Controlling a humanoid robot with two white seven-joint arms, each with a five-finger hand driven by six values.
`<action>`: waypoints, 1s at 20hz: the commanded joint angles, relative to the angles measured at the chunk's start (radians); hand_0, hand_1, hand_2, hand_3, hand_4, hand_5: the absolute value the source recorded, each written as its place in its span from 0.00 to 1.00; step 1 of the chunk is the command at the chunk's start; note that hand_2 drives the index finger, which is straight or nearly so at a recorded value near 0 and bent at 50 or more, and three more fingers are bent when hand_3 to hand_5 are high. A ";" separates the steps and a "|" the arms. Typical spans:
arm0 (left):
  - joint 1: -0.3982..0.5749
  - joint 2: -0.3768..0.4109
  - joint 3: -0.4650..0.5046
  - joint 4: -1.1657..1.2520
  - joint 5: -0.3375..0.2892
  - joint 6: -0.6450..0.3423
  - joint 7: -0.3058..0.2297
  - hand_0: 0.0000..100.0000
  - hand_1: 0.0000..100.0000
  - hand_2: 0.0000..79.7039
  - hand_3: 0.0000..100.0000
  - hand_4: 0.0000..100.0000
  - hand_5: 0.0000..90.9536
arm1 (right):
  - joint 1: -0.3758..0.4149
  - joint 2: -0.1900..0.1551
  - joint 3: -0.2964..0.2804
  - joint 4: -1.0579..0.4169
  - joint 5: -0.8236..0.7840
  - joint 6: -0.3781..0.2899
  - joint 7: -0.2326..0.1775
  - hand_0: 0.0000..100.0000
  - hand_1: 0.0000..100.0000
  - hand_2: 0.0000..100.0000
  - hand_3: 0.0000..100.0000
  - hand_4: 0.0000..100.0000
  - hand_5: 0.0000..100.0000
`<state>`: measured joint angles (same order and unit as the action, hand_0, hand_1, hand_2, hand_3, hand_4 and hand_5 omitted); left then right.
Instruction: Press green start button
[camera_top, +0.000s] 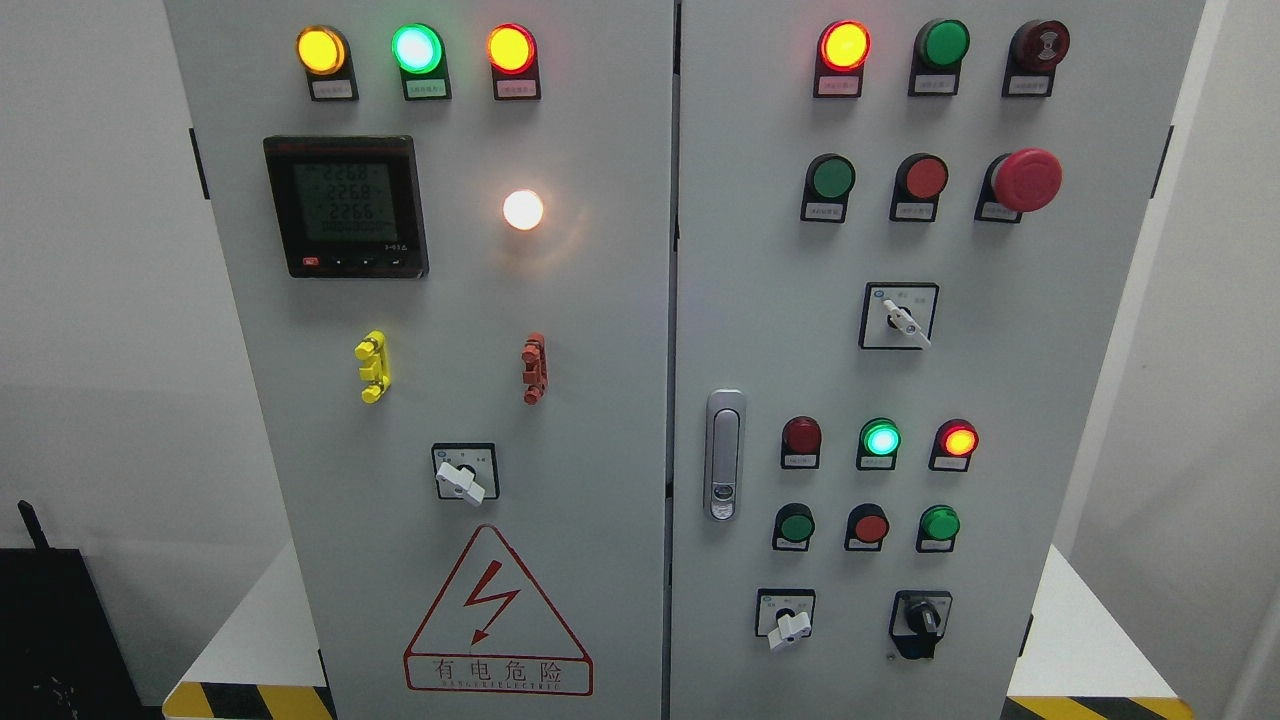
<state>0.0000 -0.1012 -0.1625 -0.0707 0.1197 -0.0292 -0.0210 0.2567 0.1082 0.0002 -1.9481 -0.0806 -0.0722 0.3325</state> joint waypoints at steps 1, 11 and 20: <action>0.026 0.000 0.000 0.000 0.000 0.000 0.000 0.12 0.56 0.00 0.00 0.00 0.00 | 0.003 -0.002 0.006 -0.023 0.010 -0.003 -0.003 0.00 0.03 0.00 0.00 0.00 0.00; 0.026 0.000 0.000 0.000 0.000 0.000 0.000 0.12 0.56 0.00 0.00 0.00 0.00 | -0.013 -0.007 0.011 -0.057 0.145 -0.044 -0.012 0.00 0.18 0.00 0.09 0.03 0.00; 0.026 0.000 0.000 0.000 0.000 0.000 0.000 0.12 0.56 0.00 0.00 0.00 0.00 | -0.066 -0.002 0.009 -0.075 0.428 -0.087 -0.053 0.01 0.27 0.00 0.32 0.24 0.00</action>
<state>0.0000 -0.1012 -0.1625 -0.0707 0.1196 -0.0291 -0.0210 0.2191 0.1039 0.0000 -1.9986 0.1920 -0.1452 0.2966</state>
